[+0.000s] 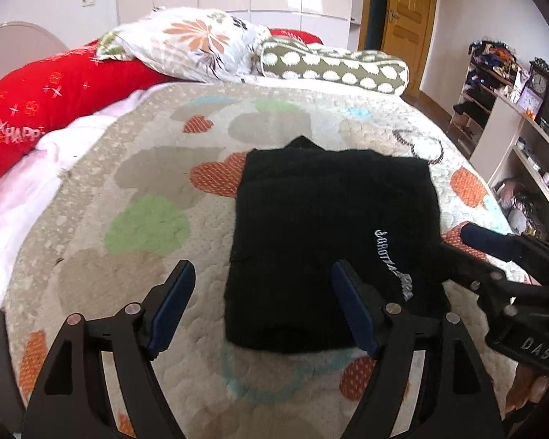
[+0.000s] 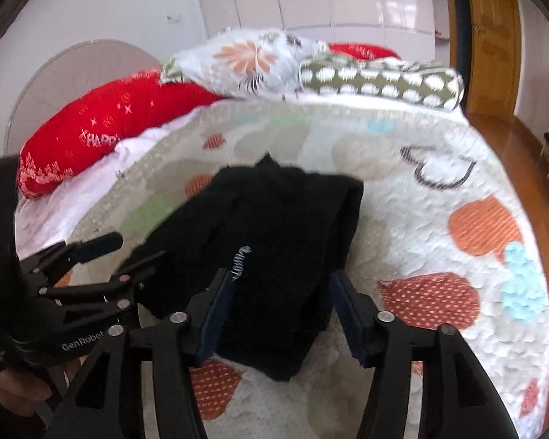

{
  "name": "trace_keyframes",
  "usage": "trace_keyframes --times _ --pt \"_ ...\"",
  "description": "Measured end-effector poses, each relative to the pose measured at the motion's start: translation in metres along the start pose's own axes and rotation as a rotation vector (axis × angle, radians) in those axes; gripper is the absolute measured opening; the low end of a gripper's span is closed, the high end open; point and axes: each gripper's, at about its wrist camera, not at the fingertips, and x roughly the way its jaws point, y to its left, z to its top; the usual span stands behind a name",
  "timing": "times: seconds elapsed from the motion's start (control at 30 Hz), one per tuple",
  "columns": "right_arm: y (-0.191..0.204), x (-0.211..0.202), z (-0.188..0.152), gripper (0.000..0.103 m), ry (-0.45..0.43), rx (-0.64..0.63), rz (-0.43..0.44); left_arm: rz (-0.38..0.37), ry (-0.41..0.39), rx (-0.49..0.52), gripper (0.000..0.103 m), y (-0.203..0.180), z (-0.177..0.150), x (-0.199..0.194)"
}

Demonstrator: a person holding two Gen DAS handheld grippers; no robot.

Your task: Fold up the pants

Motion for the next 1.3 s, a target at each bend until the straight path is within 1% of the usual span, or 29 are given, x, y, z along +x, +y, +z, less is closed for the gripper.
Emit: trace_keyframes --times 0.03,0.07,0.13,0.3,0.4,0.5,0.73,0.97,1.3 --pt "0.002 -0.006 0.000 0.065 -0.016 -0.002 -0.004 0.004 -0.016 0.000 0.079 0.000 -0.002 -0.007" --pt "0.006 -0.013 -0.001 0.067 -0.034 -0.010 -0.013 0.010 -0.025 0.001 0.084 0.001 -0.004 -0.012" --pt "0.013 -0.021 -0.004 0.073 -0.049 -0.029 -0.029 0.030 -0.045 0.003 0.085 0.002 -0.010 -0.025" --pt "0.024 -0.035 -0.015 0.078 -0.049 -0.023 -0.030 0.054 -0.075 -0.025 0.085 0.010 -0.024 -0.050" --pt "0.027 -0.040 -0.023 0.078 -0.032 -0.022 -0.039 0.077 -0.074 -0.032 0.085 0.015 -0.032 -0.060" --pt "0.028 -0.048 -0.032 0.078 -0.030 -0.021 -0.033 0.097 -0.089 -0.031 0.085 0.015 -0.037 -0.069" --pt "0.030 -0.057 -0.040 0.078 -0.018 -0.031 -0.031 0.083 -0.102 -0.030 0.085 0.009 -0.044 -0.082" --pt "0.026 -0.063 -0.045 0.079 -0.015 -0.014 -0.031 0.069 -0.099 -0.027 0.085 0.003 -0.048 -0.086" --pt "0.022 -0.068 -0.048 0.079 -0.014 -0.005 -0.032 0.063 -0.121 -0.012 0.085 -0.002 -0.052 -0.091"
